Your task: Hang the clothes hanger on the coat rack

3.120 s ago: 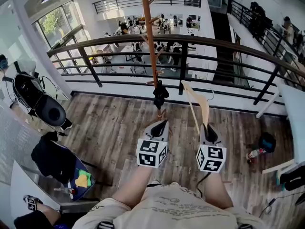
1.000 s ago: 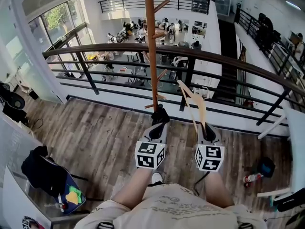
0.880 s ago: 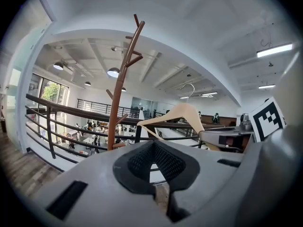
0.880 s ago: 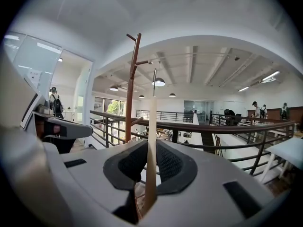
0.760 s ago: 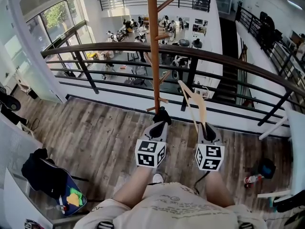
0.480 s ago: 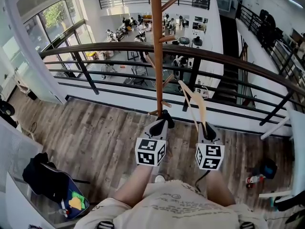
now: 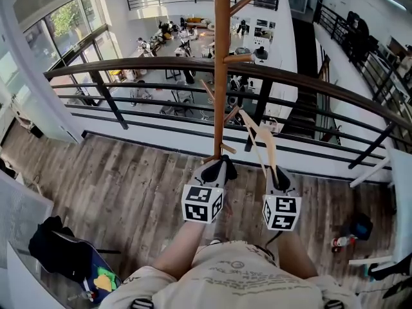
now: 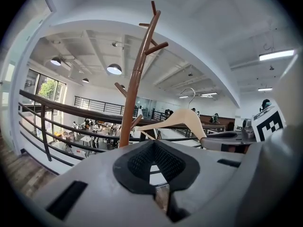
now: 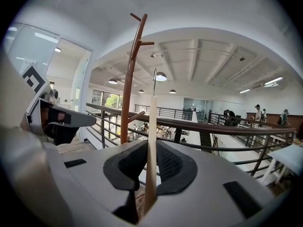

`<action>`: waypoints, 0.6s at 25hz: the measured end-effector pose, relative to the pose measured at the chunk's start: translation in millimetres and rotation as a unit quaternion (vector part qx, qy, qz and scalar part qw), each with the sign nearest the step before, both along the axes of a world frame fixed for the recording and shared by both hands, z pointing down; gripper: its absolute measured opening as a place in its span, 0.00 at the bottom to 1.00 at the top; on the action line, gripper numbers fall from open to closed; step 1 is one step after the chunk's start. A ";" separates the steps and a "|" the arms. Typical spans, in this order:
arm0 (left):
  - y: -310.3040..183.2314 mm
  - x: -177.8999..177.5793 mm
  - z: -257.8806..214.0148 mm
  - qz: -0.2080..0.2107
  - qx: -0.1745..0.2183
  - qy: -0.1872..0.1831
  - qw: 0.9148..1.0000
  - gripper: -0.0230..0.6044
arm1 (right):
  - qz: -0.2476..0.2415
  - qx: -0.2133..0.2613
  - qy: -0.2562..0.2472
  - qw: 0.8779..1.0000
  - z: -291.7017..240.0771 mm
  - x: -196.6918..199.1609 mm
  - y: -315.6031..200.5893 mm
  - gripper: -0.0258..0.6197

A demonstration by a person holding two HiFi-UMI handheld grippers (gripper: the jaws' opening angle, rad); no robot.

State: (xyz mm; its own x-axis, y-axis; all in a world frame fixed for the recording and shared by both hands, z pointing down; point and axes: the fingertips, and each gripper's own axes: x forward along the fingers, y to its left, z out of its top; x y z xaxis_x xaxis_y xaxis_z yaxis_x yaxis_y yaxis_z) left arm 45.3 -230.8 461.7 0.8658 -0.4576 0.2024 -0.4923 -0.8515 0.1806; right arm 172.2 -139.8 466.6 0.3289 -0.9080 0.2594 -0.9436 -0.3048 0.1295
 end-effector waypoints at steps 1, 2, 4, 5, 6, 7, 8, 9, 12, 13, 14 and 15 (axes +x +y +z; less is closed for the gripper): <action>-3.1 0.6 -1.0 0.000 -0.001 0.001 1.000 0.04 | -0.001 -0.001 0.002 1.000 -0.6 0.0 -3.4 0.12; -5.9 1.4 -1.6 0.000 -0.001 0.002 1.000 0.04 | -0.001 -0.003 0.004 1.000 -0.7 0.7 -6.6 0.12; -11.3 2.2 -0.5 -0.001 -0.003 0.001 1.000 0.04 | -0.002 -0.006 0.004 1.000 0.7 2.3 -12.8 0.12; -14.0 1.5 1.2 -0.002 -0.005 0.000 1.000 0.04 | -0.003 -0.008 0.003 1.000 2.2 2.1 -15.8 0.12; -16.5 0.1 3.4 -0.004 -0.007 -0.002 1.000 0.04 | -0.005 -0.010 0.002 1.000 4.1 1.1 -18.6 0.12; -18.8 -1.7 5.2 -0.007 -0.009 -0.004 1.000 0.04 | -0.007 -0.013 0.002 1.000 6.1 0.0 -21.4 0.12; -21.1 -3.2 6.1 -0.010 -0.010 -0.006 1.000 0.04 | -0.010 -0.016 0.002 1.000 7.8 -0.7 -24.1 0.12; -23.3 -4.1 6.0 -0.012 -0.010 -0.007 1.000 0.04 | -0.013 -0.018 0.001 1.000 9.0 -0.6 -26.9 0.12; -30.4 -2.1 4.3 -0.022 -0.009 -0.007 1.000 0.04 | -0.021 -0.017 0.001 1.000 9.4 3.4 -36.3 0.12; -33.0 -0.7 4.2 -0.026 -0.010 -0.006 1.000 0.04 | -0.025 -0.017 0.002 1.000 9.6 4.9 -39.2 0.12; -35.5 0.4 4.5 -0.031 -0.010 -0.006 0.999 0.04 | -0.031 -0.018 0.004 0.999 9.9 5.6 -41.9 0.12; -37.7 1.4 5.0 -0.035 -0.011 -0.006 0.999 0.04 | -0.036 -0.018 0.006 0.999 10.2 6.0 -44.2 0.12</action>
